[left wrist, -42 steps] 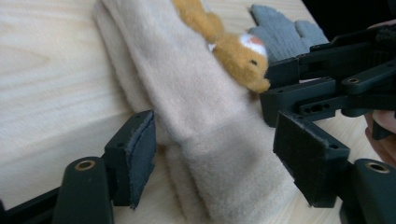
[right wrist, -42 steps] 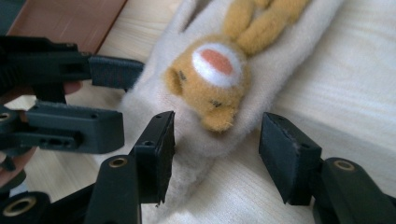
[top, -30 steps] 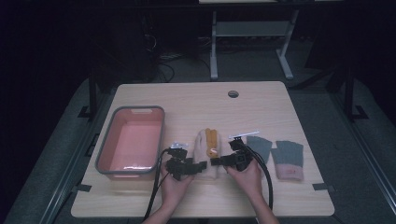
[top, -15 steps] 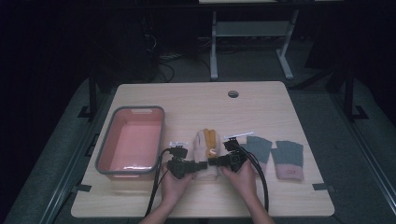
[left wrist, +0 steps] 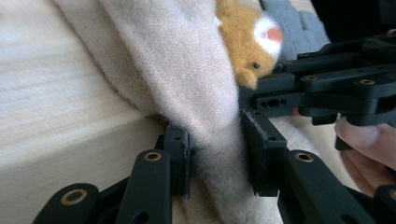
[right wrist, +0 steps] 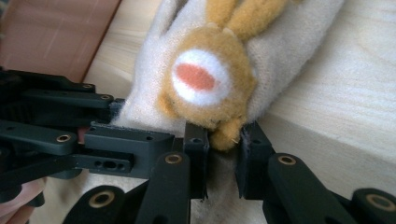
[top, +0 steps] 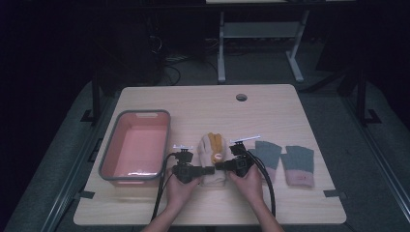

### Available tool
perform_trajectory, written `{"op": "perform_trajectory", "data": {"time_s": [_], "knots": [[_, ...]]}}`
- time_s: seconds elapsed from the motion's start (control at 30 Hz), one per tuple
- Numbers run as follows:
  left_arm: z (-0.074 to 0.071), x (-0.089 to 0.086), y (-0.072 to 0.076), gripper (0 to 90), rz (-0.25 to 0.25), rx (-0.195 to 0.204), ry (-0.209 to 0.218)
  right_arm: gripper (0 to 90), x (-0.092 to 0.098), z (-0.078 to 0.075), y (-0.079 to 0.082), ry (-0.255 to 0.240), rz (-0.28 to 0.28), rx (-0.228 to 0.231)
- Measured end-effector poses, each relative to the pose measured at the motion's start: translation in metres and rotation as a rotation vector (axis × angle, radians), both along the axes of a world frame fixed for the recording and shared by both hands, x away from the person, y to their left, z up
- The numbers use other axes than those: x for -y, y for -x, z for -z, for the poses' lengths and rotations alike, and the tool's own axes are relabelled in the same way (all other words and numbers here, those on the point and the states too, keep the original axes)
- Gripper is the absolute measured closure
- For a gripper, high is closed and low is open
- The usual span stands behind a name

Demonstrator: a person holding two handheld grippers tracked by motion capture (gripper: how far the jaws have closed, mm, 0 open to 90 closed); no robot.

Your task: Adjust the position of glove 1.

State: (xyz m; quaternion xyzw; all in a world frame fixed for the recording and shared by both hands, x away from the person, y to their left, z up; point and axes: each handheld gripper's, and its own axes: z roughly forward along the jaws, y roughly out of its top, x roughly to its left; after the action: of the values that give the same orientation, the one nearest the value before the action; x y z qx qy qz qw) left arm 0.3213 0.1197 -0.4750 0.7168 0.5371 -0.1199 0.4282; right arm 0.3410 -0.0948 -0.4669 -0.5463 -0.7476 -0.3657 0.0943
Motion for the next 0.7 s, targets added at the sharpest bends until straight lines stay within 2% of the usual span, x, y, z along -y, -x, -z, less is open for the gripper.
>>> {"op": "perform_trajectory", "data": {"time_s": [0.1,0.43,0.7], "knots": [[0.001,-0.002,-0.001,66.5,0.013,-0.013,0.019,77.8,0.004,0.000,-0.001,-0.024,-0.017,-0.005],[-0.003,0.003,-0.001,70.3,0.039,0.000,0.008,81.6,0.012,-0.002,0.001,-0.052,-0.018,-0.031],[-0.004,0.002,-0.002,70.4,0.049,-0.004,0.023,82.5,0.015,-0.006,0.003,-0.055,-0.021,-0.025]]}}
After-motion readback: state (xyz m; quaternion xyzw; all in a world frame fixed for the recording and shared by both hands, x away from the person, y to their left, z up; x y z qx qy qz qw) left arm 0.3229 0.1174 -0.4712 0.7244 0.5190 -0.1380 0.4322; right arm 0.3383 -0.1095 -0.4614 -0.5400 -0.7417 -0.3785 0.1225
